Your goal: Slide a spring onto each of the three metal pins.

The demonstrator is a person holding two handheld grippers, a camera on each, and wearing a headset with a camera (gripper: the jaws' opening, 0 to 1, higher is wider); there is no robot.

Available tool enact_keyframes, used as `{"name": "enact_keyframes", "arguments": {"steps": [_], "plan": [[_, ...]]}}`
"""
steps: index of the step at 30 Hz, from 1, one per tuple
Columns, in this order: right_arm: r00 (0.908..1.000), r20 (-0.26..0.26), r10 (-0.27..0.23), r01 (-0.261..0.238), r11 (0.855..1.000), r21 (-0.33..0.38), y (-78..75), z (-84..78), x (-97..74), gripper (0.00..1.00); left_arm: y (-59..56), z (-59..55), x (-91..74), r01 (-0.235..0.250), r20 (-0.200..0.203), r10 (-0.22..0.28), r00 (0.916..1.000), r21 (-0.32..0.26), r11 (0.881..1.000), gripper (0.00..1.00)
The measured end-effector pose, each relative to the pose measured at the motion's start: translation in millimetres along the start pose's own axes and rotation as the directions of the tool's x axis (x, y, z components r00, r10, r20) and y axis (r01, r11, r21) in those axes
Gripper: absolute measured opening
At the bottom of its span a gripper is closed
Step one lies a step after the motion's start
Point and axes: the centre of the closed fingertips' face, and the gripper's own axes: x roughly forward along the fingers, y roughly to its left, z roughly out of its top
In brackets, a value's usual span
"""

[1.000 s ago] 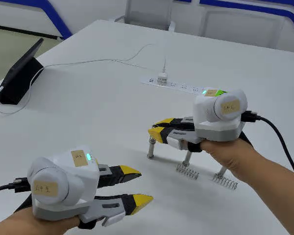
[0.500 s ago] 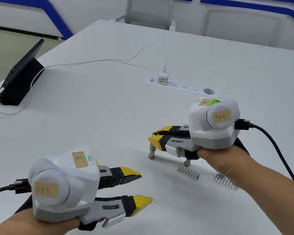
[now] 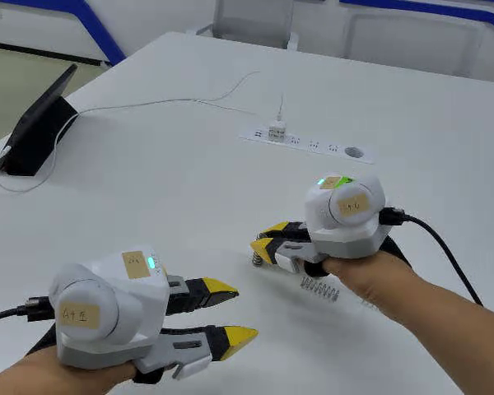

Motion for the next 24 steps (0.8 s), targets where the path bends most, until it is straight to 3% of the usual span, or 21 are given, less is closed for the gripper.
{"name": "enact_keyframes", "arguments": {"steps": [13, 24], "plan": [[0.9998, 0.010, -0.016, 0.016, 1.000, 0.010, -2.3, 1.7, -10.8, 0.16, 1.2, 2.1, 2.1, 0.002, -0.001, -0.002, 1.0000, 0.008, 1.000, 0.30], [0.9976, 0.054, -0.043, 0.043, 0.999, 0.003, -3.1, 6.4, -41.7, 0.17, 0.8, 4.0, 4.4, 0.008, 0.000, -0.008, 1.0000, 0.014, 1.000, 0.30]]}}
